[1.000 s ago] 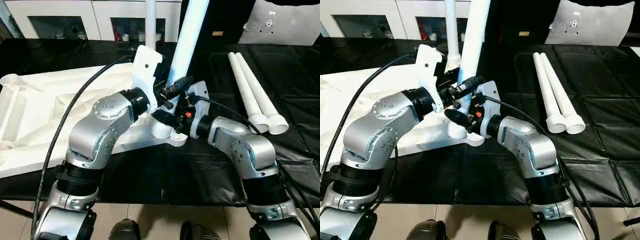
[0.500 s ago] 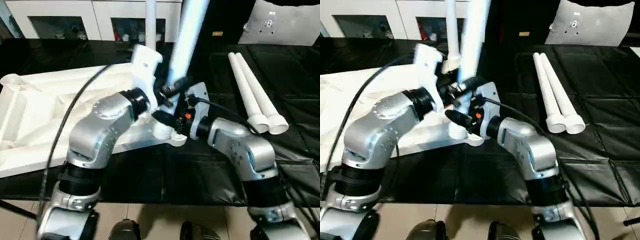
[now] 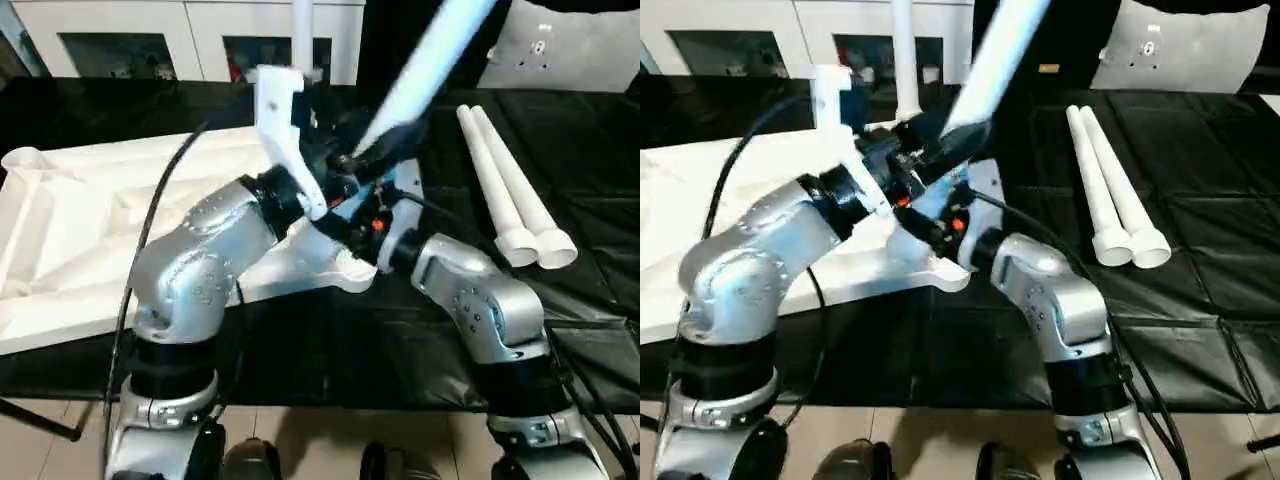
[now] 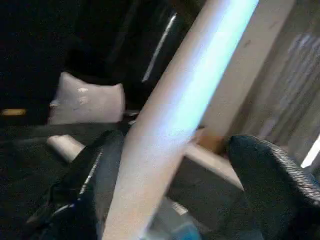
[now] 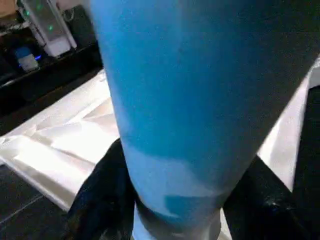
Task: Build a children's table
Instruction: Pick table leg, then insert table leg to table base
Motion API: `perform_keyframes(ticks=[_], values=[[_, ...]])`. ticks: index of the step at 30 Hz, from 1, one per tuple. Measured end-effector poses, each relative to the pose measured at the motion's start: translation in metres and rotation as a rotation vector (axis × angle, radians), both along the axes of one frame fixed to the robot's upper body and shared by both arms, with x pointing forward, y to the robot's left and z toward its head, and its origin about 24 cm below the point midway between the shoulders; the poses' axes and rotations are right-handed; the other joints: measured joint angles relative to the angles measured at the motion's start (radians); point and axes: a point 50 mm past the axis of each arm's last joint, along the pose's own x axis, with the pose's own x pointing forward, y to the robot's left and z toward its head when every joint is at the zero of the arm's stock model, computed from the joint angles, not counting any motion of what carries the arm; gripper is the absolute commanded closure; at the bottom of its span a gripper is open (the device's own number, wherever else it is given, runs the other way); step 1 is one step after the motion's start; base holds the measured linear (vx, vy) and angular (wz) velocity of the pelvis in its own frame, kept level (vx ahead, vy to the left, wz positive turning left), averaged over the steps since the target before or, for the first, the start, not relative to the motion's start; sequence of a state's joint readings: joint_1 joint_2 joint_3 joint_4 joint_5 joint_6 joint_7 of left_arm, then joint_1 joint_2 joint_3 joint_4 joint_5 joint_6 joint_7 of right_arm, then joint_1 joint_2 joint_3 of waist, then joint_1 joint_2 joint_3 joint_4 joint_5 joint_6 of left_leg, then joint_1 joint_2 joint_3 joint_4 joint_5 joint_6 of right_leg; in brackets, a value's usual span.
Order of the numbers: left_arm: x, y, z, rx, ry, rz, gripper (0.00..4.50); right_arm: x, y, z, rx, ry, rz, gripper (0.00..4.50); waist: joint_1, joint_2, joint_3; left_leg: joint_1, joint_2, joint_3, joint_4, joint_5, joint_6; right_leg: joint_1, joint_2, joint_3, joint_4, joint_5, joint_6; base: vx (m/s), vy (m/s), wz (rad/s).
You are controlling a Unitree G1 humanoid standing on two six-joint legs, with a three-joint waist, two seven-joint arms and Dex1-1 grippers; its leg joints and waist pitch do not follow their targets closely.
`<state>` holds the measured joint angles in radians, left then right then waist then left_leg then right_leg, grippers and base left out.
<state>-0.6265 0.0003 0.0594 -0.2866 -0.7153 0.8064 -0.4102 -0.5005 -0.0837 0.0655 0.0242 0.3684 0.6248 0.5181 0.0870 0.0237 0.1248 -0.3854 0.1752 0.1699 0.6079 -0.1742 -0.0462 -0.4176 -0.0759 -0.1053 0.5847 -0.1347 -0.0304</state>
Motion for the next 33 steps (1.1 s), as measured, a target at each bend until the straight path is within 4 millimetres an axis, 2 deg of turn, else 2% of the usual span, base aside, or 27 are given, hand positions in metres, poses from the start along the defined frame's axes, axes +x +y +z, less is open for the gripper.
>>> perform_keyframes(ticks=[4,6,9,12,15,16,19,21,22,25,27,32,33], values=[[-0.001,0.008,0.005,-0.049,-0.019,0.0,0.18,0.002,-0.006,-0.002,-0.027,-0.001,-0.051,2.61,-0.002,0.0,0.0,0.0,0.0,0.0,0.0,0.0,0.0,0.0,0.0,0.0,0.0,0.0,0.0,0.0,0.0,0.0],[0.004,0.02,0.005,-0.035,-0.03,0.05,0.09,0.002,-0.014,-0.007,-0.063,0.01,-0.077,2.61,-0.003,0.001,0.0,0.001,0.0,0.0,0.0,0.0,0.0,0.0,0.001,0.0,0.0,0.0,0.001,0.0,0.0,0.0],[0.008,0.051,-0.004,0.108,-0.06,0.146,0.08,-0.003,-0.032,-0.016,-0.126,0.022,-0.097,2.61,-0.007,0.004,-0.002,0.001,0.0,0.0,-0.001,0.0,0.0,0.0,0.001,0.001,0.0,0.0,0.002,0.0,0.0,0.0],[0.009,0.076,-0.035,0.421,-0.061,0.181,0.08,-0.007,-0.04,-0.018,-0.138,0.012,-0.107,2.61,-0.016,0.006,-0.004,0.002,0.0,0.0,-0.002,0.0,0.0,0.0,0.001,0.001,0.0,0.0,0.003,0.0,0.0,0.0],[0.007,0.083,-0.074,0.61,-0.005,0.122,0.08,-0.009,-0.047,-0.02,-0.146,0.018,-0.122,2.62,-0.017,0.008,-0.005,0.002,-0.001,0.0,-0.002,0.0,0.0,0.0,0.001,0.003,0.0,0.0,0.003,0.0,0.0,0.0],[0.006,0.083,-0.086,0.678,0.003,0.094,0.37,-0.01,-0.047,-0.021,-0.147,0.02,-0.122,2.62,-0.02,0.008,-0.005,0.002,-0.001,0.0,-0.002,0.0,0.0,0.0,0.001,0.003,0.0,0.0,0.003,0.0,0.0,0.0],[0.006,0.084,-0.1,0.785,-0.015,0.047,0.5,-0.011,-0.051,-0.022,-0.157,0.02,-0.13,2.62,-0.023,0.008,-0.005,0.002,-0.001,0.0,-0.001,0.0,0.0,0.001,0.001,0.004,0.0,0.0,0.003,0.0,0.0,0.0],[0.006,0.085,-0.105,0.836,-0.038,0.027,0.63,-0.012,-0.054,-0.022,-0.163,0.017,-0.131,2.62,-0.026,0.01,-0.006,0.003,-0.001,0.0,-0.001,0.0,0.0,0.001,0.001,0.004,0.0,0.0,0.003,0.0,0.0,0.0],[0.007,0.086,-0.109,0.865,-0.045,0.009,0.86,-0.013,-0.055,-0.02,-0.16,0.01,-0.126,2.62,-0.029,0.012,-0.007,0.003,-0.002,0.0,-0.001,0.0,0.0,0.001,0.001,0.004,0.0,0.0,0.003,0.0,0.0,0.0],[0.01,0.09,-0.119,0.911,-0.049,-0.028,0.9,-0.015,-0.058,-0.016,-0.154,-0.008,-0.103,2.62,-0.031,0.017,-0.01,0.003,-0.002,0.0,-0.002,0.0,0.0,0.001,0.001,0.004,0.0,0.0,0.003,0.0,0.0,0.0],[0.012,0.092,-0.123,0.926,-0.052,-0.05,1.23,-0.016,-0.059,-0.015,-0.158,-0.015,-0.092,2.62,-0.032,0.017,-0.01,0.003,-0.002,0.0,-0.002,0.0,0.0,0.001,0.001,0.004,0.0,0.0,0.003,0.0,0.0,0.0],[0.015,0.096,-0.132,0.973,-0.062,-0.127,1.48,-0.017,-0.058,-0.012,-0.157,-0.029,-0.075,2.62,-0.033,0.019,-0.012,0.003,-0.002,0.0,-0.002,0.0,0.0,0.001,0.001,0.004,0.0,0.0,0.003,0.0,0.0,0.0],[0.015,0.099,-0.134,0.982,-0.052,-0.131,1.66,-0.017,-0.059,-0.011,-0.158,-0.03,-0.076,2.62,-0.034,0.019,-0.012,0.003,-0.002,0.0,-0.002,0.0,0.0,0.001,0.001,0.004,0.0,0.0,0.003,0.0,0.0,0.0]])
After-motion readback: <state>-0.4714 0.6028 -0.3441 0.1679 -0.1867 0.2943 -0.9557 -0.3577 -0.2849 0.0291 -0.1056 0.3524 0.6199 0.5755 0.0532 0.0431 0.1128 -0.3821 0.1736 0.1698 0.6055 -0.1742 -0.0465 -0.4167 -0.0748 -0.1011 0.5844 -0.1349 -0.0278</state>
